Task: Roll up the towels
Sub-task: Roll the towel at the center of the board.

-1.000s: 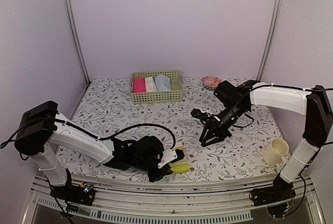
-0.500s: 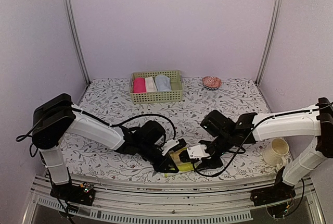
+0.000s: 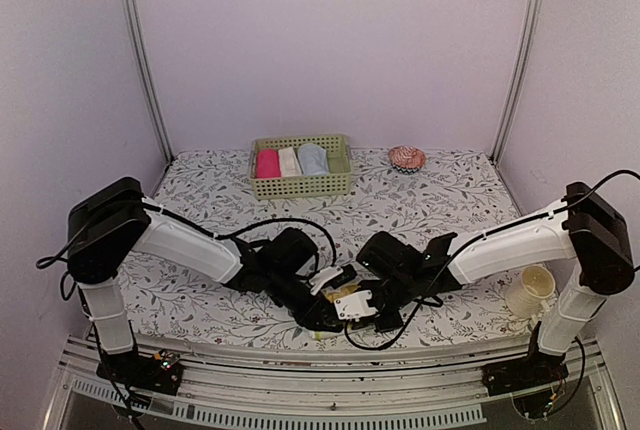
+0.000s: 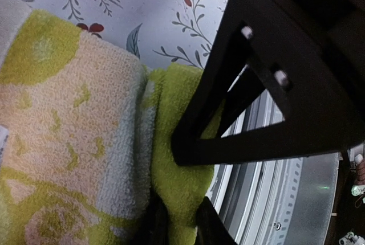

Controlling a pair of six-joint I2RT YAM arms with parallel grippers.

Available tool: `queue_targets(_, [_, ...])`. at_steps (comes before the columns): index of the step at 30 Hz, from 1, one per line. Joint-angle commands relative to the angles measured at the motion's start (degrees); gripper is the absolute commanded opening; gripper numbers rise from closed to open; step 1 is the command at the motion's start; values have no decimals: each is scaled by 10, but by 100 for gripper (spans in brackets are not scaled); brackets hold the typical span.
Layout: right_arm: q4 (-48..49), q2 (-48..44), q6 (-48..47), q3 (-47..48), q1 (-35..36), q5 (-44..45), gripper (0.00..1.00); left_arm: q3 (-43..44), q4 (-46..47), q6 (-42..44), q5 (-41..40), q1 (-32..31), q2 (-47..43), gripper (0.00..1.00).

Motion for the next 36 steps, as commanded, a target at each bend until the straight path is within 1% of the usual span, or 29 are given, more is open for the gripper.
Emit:
queue_targets(1, [-38, 26, 7, 17, -6, -32, 8, -16, -44, 2, -30, 14, -18, 28])
queue_targets(3, [-70, 33, 11, 32, -22, -81, 6, -34, -37, 9, -57, 14, -56, 39])
queue_targets(6, [-135, 58, 15, 73, -61, -179, 5, -77, -12, 12, -110, 14, -132, 45])
queue_targets(8, [-181, 83, 17, 102, -81, -229, 5, -110, 2, 9, -148, 13, -181, 47])
queue_targets(12, [-269, 146, 8, 157, -110, -291, 4, -181, 24, 12, -236, -7, -276, 49])
queue_targets(14, [-303, 178, 2, 199, -124, -321, 4, -206, 32, 27, -288, -37, -309, 49])
queue_targets(17, [-366, 233, -4, 254, -141, -350, 4, -224, 39, 68, -369, -102, -336, 49])
queue_targets(20, [-412, 286, -10, 304, -155, -360, 5, -207, 31, 112, -419, -149, -325, 49])
queue_targets(24, [-435, 333, 2, 339, -162, -347, 5, -156, 3, 167, -447, -177, -270, 50])
queue_targets(28, [-435, 348, 10, 343, -164, -340, 5, -104, -13, 224, -473, -187, -199, 51])
queue_targets(32, [-435, 352, 14, 343, -163, -337, 5, -68, -7, 282, -499, -188, -140, 52])
queue_targets(36, [-436, 352, 14, 342, -163, -339, 5, -44, 1, 314, -508, -177, -89, 53])
